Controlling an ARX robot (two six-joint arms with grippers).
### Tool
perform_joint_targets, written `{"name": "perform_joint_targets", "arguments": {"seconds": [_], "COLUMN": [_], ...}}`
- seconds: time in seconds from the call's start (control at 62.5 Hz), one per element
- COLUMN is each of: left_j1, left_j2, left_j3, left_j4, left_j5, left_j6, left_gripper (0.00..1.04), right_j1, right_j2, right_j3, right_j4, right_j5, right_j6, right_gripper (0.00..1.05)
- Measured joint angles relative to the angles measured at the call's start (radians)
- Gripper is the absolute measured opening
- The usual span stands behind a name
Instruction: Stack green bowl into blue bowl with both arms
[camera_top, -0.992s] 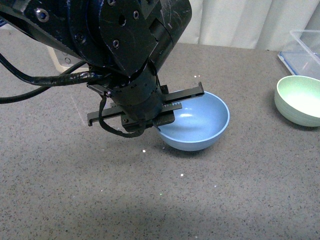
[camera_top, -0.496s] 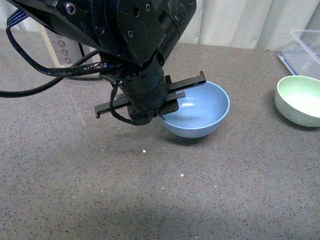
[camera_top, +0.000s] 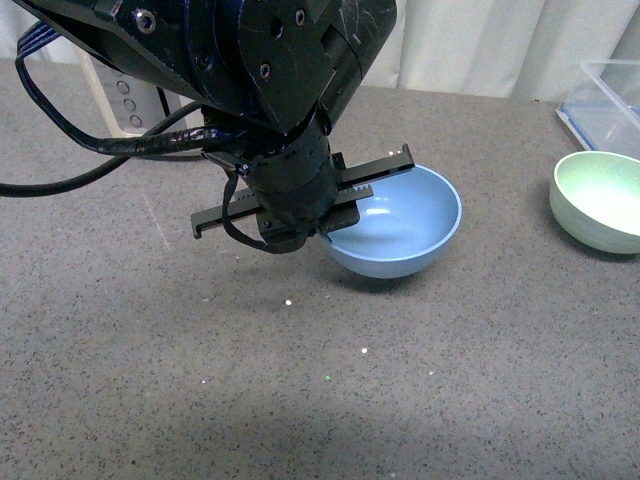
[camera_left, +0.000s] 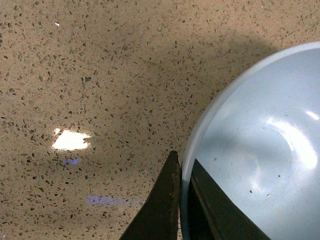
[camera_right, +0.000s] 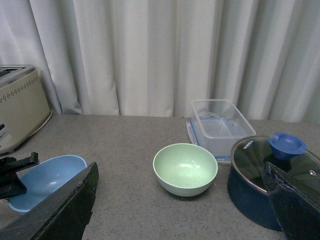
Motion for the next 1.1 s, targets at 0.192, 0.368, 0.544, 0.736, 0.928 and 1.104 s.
{"name": "perform_joint_targets", "arguments": {"seconds": [0.192,0.368,0.544,0.736,0.928,1.104], "left_j1": [-0.003,0.004,0.040,0.135,0.261,0.389], "left_j2": [0.000,-0.005,-0.056,-0.168,-0.228,-0.427], "left_j3": [-0.006,-0.024,-0.087,-0.199,-0.468,-0.866], "left_j4": [0.006,0.041,0.093,0.184,0.723,1.434], "left_j5": [0.004,0.004,-0.008,-0.016,-0.100,-0.019], "left_j6": [-0.001,0.001,0.010,0.020,0.267,0.636], "left_gripper": [0.35,0.62,0.89,0.98,0.83,0.47], "right_j1": [0.000,0.000,0.000,0.000,0.000,0.000], "right_j2": [0.000,0.000,0.000,0.000,0.000,0.000], "right_j3": [0.000,0.000,0.000,0.000,0.000,0.000], "right_j4": [0.000,0.000,0.000,0.000,0.000,0.000], "right_j5": [0.000,0.000,0.000,0.000,-0.001,0.003], "right_j6": [0.000,0.000,0.000,0.000,0.000,0.000], "right_gripper": [0.96,0.96,0.96,0.96,0.96,0.96]}}
